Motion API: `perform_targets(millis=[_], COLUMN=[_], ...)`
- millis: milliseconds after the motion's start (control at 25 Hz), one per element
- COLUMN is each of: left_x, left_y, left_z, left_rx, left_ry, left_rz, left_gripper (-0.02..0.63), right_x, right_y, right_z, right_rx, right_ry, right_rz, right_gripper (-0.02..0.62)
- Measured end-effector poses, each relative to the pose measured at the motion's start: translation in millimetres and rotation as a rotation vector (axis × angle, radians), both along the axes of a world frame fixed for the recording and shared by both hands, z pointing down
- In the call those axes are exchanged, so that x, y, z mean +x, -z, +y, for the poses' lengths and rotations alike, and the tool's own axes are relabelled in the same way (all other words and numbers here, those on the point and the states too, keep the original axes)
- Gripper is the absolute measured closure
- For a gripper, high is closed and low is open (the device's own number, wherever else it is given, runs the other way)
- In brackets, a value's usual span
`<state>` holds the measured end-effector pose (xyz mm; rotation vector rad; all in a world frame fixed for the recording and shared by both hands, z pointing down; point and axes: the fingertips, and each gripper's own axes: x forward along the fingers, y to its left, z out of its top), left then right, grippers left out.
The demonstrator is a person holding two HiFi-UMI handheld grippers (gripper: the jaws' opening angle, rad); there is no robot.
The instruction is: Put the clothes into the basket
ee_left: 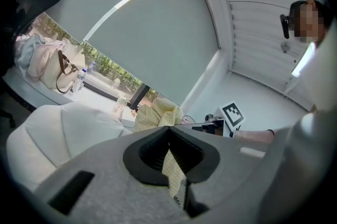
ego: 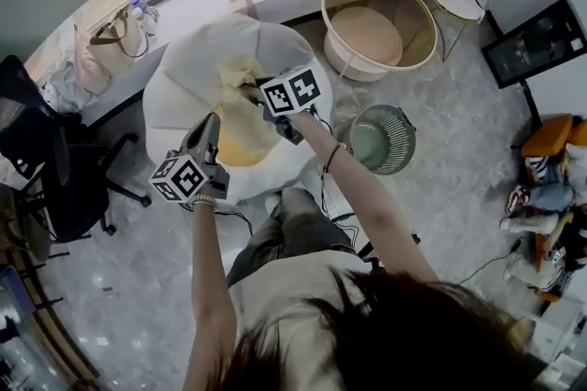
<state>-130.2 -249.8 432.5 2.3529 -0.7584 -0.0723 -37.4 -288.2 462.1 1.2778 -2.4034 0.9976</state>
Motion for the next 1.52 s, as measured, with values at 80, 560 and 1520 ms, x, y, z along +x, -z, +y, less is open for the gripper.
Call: perform_targets(millis=[80, 560, 1520], left_x=[5, 42, 175], left_y=[1, 10, 28], left_z=[2, 10, 68], left_rx=[0.001, 0.027, 0.023], left_ry=[-0.016, -0.125, -0.244], left_rz=[0.003, -0.001, -0.004], left_gripper=[0.595, 0.595, 0.595], right_x=[3, 44, 179], right_y=[4, 22, 43], right_z=[3, 18, 91], right_rx=[0.008, 0.047, 0.068], right_ry=[-0.006, -0.091, -0.227], right_rz=[0.002, 0.003, -0.06], right_gripper=[0.549, 0.549, 0.549])
